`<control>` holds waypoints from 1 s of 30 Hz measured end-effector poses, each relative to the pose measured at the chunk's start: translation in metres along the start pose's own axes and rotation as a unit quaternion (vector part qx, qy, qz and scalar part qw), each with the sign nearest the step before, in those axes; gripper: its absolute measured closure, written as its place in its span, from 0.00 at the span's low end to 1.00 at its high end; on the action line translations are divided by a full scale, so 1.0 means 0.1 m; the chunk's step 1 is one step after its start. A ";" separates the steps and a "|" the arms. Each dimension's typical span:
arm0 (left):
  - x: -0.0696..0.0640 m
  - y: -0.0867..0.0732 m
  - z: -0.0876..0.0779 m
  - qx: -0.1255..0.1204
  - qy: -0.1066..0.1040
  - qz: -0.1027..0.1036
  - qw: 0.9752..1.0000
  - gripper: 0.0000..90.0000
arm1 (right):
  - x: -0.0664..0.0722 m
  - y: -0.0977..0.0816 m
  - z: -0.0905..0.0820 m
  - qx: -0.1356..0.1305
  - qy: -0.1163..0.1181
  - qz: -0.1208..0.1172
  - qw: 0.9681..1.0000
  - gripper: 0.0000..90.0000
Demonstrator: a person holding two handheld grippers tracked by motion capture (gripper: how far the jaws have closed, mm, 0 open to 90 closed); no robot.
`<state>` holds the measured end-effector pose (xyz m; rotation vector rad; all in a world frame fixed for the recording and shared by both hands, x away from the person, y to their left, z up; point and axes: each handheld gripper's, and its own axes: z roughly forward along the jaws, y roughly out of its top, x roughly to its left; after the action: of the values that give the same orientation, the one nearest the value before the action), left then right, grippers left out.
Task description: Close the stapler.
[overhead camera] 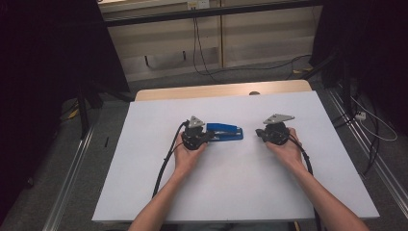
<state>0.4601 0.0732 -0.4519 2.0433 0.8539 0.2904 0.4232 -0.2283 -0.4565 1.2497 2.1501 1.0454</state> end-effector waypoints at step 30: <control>0.02 -0.02 -0.09 -0.004 -0.019 -0.003 1.000 0.93 | -0.04 -0.01 -0.16 -0.064 0.012 0.035 0.997 0.89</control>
<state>0.4558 0.0809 -0.4479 2.0315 0.8345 0.2501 0.4136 -0.2383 -0.4479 1.2662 2.0357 1.2121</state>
